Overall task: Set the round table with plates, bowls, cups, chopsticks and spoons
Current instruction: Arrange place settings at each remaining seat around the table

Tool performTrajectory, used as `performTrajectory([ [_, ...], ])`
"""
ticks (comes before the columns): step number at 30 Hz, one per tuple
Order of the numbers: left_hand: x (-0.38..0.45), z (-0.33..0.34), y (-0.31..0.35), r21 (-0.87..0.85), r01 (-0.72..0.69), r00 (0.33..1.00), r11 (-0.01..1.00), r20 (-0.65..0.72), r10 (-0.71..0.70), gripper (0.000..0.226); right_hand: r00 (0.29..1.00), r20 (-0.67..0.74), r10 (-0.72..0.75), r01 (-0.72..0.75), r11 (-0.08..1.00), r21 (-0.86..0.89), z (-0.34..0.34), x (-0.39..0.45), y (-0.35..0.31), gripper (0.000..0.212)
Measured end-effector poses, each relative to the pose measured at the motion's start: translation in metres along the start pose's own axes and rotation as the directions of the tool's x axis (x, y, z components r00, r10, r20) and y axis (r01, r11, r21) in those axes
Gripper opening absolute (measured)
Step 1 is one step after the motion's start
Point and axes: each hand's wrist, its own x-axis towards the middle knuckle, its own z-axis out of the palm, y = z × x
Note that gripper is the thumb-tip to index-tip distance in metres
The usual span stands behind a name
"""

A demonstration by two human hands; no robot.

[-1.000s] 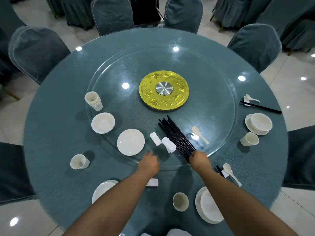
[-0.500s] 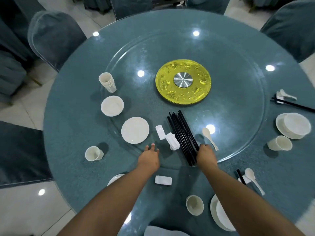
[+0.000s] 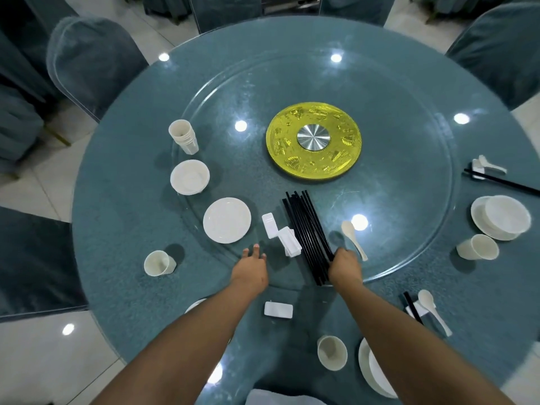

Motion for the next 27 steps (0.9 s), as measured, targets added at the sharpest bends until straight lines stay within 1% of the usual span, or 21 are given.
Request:
performTrajectory([
  [4, 0.001, 0.003, 0.001, -0.013, -0.006, 1.0, 1.0, 0.027, 0.006, 0.063, 1.0, 0.012, 0.018, -0.018, 1.0, -0.016, -0.001, 0.001, 0.006, 0.014],
  [7, 0.0, -0.001, -0.001, -0.042, -0.014, 0.999, 0.999, 0.036, 0.016, 0.062, 1.0, 0.017, 0.011, -0.01, 1.0, -0.022, -0.006, -0.001, 0.006, 0.014],
  [8, -0.001, -0.004, -0.002, -0.064, -0.014, 0.999, 0.998, 0.044, 0.017, 0.059, 1.0, 0.012, 0.011, -0.011, 0.999, -0.03, -0.008, -0.003, 0.006, 0.015],
  [10, -0.006, -0.01, -0.001, -0.118, -0.015, 0.999, 0.993, 0.031, 0.019, 0.046, 1.0, -0.009, 0.003, -0.004, 0.998, -0.06, -0.014, -0.008, 0.007, 0.016],
  [12, -0.014, -0.018, 0.003, -0.191, -0.027, 0.998, 0.981, -0.057, 0.016, 0.031, 0.999, -0.044, -0.027, 0.023, 0.996, -0.087, -0.022, -0.014, 0.009, 0.016],
  [13, -0.019, -0.022, 0.006, -0.223, -0.052, 0.992, 0.973, -0.124, 0.025, 0.028, 0.996, -0.064, -0.054, 0.048, 0.994, -0.103, -0.028, -0.018, 0.009, 0.017],
  [15, -0.029, -0.029, 0.013, -0.232, -0.152, 0.954, 0.961, -0.287, 0.082, 0.03, 0.988, -0.087, -0.129, 0.115, 0.981, -0.155, -0.039, -0.027, 0.01, 0.019],
  [16, -0.032, -0.032, 0.017, -0.192, -0.211, 0.918, 0.958, -0.375, 0.127, 0.033, 0.981, -0.085, -0.175, 0.156, 0.969, -0.189, -0.043, -0.03, 0.01, 0.02],
  [18, -0.043, -0.036, 0.023, -0.057, -0.275, 0.836, 0.96, -0.507, 0.21, 0.036, 0.957, -0.062, -0.284, 0.261, 0.934, -0.243, -0.051, -0.039, 0.01, 0.021],
  [20, -0.058, -0.04, 0.024, 0.038, -0.258, 0.794, 0.965, -0.561, 0.234, 0.039, 0.911, -0.001, -0.413, 0.395, 0.872, -0.288, -0.057, -0.048, 0.01, 0.022],
  [21, -0.066, -0.04, 0.022, 0.075, -0.249, 0.787, 0.966, -0.566, 0.247, 0.042, 0.876, 0.031, -0.481, 0.465, 0.828, -0.314, -0.058, -0.054, 0.01, 0.022],
  [22, -0.075, -0.037, 0.017, 0.111, -0.24, 0.788, 0.965, -0.558, 0.26, 0.046, 0.842, 0.047, -0.538, 0.522, 0.788, -0.328, -0.058, -0.063, 0.008, 0.021],
  [24, -0.083, -0.029, 0.008, 0.15, -0.21, 0.823, 0.966, -0.505, 0.258, 0.049, 0.793, 0.062, -0.606, 0.585, 0.731, -0.351, -0.056, -0.07, 0.006, 0.022],
  [26, -0.097, -0.015, -0.001, 0.161, -0.158, 0.852, 0.974, -0.477, 0.217, 0.045, 0.749, 0.093, -0.656, 0.63, 0.662, -0.405, -0.052, -0.084, 0.003, 0.024],
  [27, -0.104, -0.01, -0.004, 0.142, -0.156, 0.864, 0.977, -0.461, 0.205, 0.04, 0.731, 0.107, -0.673, 0.645, 0.632, -0.431, -0.049, -0.089, 0.003, 0.024],
])
